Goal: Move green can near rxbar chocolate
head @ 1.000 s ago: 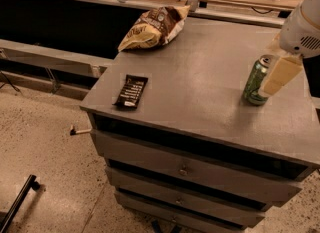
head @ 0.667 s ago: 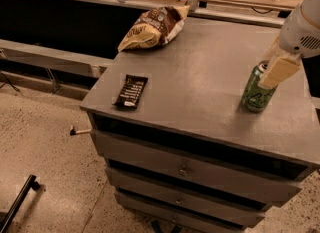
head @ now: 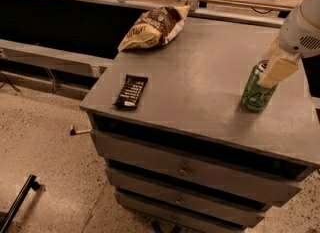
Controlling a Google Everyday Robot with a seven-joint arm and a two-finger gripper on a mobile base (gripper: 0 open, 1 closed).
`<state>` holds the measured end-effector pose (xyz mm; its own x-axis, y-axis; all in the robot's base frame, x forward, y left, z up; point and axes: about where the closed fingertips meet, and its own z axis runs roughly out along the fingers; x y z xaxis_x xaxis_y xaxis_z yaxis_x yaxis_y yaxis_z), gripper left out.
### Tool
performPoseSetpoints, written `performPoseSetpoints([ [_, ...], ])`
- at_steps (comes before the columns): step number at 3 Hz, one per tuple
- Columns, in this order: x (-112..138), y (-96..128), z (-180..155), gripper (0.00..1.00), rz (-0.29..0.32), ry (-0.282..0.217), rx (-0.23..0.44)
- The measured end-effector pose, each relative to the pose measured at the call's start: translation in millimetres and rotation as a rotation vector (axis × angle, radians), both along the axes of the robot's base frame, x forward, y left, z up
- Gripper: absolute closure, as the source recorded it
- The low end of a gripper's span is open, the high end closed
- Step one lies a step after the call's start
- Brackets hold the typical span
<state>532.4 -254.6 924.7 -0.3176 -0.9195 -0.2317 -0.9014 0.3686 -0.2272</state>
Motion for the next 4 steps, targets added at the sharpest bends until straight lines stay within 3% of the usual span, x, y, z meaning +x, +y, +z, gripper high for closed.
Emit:
performPoseSetpoints([
  [1,-2.4,4.9,16.6,1.00,0.024,-0.014,0.046],
  [2,-7.9,29.7,63.4,1.00,0.100,-0.061,0.088],
  [3,-3.0,59.4,73.3,1.00,0.165,-0.066,0.063],
  [4,17.9,124.6,61.1,1.00,0.262,-0.081,-0.003],
])
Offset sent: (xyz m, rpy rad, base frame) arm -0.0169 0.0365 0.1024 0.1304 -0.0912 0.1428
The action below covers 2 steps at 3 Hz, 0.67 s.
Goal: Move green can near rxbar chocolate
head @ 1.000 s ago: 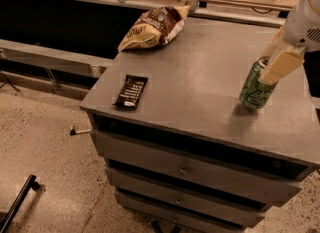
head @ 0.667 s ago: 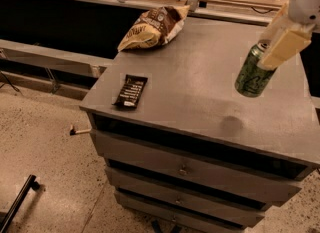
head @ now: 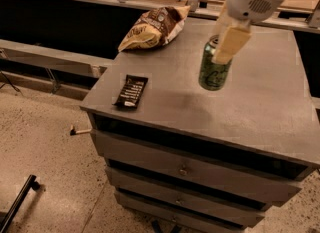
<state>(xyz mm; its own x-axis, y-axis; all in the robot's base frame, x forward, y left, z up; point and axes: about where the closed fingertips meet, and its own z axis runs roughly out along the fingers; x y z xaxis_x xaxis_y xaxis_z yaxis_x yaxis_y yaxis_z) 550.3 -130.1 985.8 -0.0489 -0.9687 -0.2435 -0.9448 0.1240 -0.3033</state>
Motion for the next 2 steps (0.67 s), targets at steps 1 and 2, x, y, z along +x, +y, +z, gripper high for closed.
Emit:
performPoseSetpoints([
  [1,11.8,37.1,-12.6,1.00,0.050,-0.007,-0.030],
  [2,29.5,83.2,-27.9,1.00,0.095,-0.006,-0.034],
])
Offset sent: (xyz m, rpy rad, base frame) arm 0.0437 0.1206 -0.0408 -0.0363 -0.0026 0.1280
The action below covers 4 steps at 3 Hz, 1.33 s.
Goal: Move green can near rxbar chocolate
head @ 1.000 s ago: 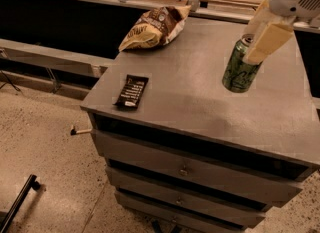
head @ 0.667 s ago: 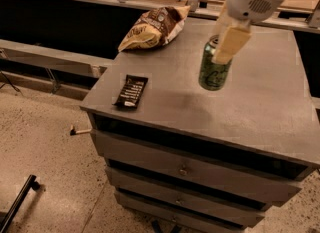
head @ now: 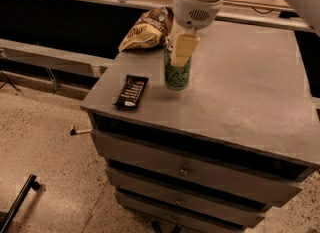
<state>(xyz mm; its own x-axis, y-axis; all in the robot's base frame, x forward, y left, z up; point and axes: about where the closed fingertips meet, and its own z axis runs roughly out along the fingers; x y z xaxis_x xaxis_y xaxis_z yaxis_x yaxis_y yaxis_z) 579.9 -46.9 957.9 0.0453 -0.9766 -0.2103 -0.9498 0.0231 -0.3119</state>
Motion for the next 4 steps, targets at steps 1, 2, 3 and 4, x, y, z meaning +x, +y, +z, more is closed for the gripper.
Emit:
performPoseSetpoints([
  [1,10.1,22.7,-1.6,1.00,0.023,-0.002,0.005],
  [2,20.5,47.6,-11.1,0.74,0.047,0.021,0.020],
  [3,25.7,53.4,-23.2,0.43,0.047,0.045,0.023],
  [4,25.5,53.7,-22.5,0.20,0.048,0.042,0.024],
])
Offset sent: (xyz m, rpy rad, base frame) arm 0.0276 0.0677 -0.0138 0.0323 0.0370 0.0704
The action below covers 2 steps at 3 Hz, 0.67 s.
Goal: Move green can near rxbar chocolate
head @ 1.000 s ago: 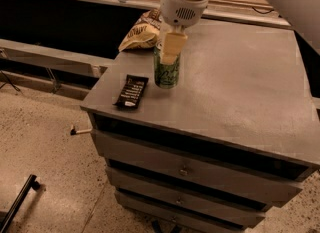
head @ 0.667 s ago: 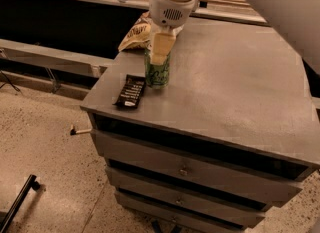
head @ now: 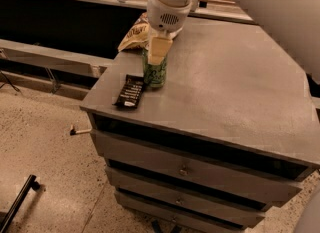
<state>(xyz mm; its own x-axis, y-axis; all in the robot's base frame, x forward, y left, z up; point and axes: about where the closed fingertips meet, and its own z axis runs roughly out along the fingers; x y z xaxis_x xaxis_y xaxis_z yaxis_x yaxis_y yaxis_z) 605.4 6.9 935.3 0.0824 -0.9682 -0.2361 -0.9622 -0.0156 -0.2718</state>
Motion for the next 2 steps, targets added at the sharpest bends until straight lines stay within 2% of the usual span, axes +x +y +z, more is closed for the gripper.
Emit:
performPoseSetpoints([
  [1,0.2,0.8,-0.2,0.00,0.001,-0.002,0.001],
  [2,0.2,1.1,-0.3,0.00,0.001,-0.002,0.001],
])
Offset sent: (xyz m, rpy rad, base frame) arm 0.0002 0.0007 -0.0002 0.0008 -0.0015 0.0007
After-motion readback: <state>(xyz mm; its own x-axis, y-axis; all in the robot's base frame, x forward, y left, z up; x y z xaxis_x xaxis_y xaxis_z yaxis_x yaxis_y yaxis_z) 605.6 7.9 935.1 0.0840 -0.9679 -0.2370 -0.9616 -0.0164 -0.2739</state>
